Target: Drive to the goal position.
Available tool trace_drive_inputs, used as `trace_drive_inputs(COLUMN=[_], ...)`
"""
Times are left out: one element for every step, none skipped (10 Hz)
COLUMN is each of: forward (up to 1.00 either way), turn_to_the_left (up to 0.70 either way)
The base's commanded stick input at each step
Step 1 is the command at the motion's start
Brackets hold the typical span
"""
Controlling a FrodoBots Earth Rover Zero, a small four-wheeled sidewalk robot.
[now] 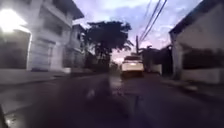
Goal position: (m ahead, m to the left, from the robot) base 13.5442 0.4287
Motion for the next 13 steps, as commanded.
trace_drive_inputs(forward=[0.70,0.70,0.70,0.70,0.70,0.70,0.70,0.70,0.70,0.70,0.70,0.70,0.70], turn_to_the_left=[0.00,-0.33,-0.35,-0.35,-0.35,-0.35,-0.35,-0.35,-0.05,0.00,0.00,0.00,0.00])
